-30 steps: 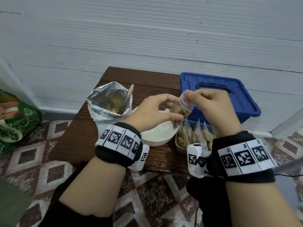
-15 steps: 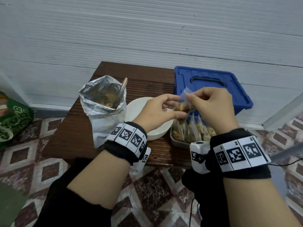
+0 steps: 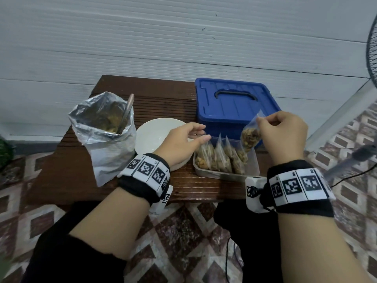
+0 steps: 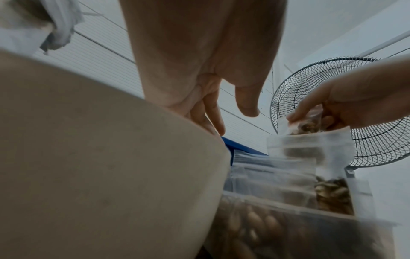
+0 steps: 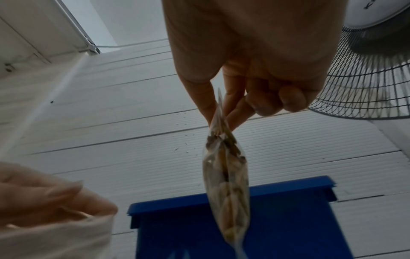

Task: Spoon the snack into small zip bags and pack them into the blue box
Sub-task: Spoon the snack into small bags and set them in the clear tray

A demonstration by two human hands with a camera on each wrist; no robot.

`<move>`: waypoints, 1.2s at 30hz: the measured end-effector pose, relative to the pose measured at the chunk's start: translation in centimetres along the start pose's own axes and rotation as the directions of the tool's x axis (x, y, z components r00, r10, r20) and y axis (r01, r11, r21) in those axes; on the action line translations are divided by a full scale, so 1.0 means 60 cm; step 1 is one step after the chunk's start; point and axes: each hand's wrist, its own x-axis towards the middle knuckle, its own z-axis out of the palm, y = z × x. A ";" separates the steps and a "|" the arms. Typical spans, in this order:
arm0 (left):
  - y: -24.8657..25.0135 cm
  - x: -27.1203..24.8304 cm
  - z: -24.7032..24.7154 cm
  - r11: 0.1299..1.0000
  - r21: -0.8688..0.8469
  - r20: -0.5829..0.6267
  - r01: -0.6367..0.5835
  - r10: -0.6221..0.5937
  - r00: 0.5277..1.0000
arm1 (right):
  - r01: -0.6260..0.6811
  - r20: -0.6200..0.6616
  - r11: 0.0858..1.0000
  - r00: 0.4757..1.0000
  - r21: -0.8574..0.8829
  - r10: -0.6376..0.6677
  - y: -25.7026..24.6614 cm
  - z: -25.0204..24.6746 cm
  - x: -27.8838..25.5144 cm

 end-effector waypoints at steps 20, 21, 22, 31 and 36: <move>0.004 -0.005 -0.009 0.996 0.076 0.004 0.050 -0.051 0.999 | -0.185 0.356 0.929 0.885 -0.321 0.300 0.053 0.041 -0.013; 0.004 -0.004 -0.011 0.996 0.069 -0.004 0.057 -0.057 0.998 | -0.183 0.342 0.933 0.894 -0.309 0.288 0.050 0.039 -0.013; 0.004 -0.004 -0.014 0.996 0.061 -0.012 0.063 -0.063 0.998 | -0.174 0.327 0.941 0.906 -0.290 0.269 0.047 0.036 -0.013; -0.024 0.005 -0.056 0.947 0.234 -0.142 0.220 -0.191 0.971 | -0.121 0.164 0.978 0.982 0.171 0.093 0.008 0.028 -0.011; -0.040 0.002 -0.058 0.781 0.540 -0.020 0.316 -0.363 0.932 | -0.093 0.248 0.956 0.969 0.277 0.022 -0.015 0.049 -0.020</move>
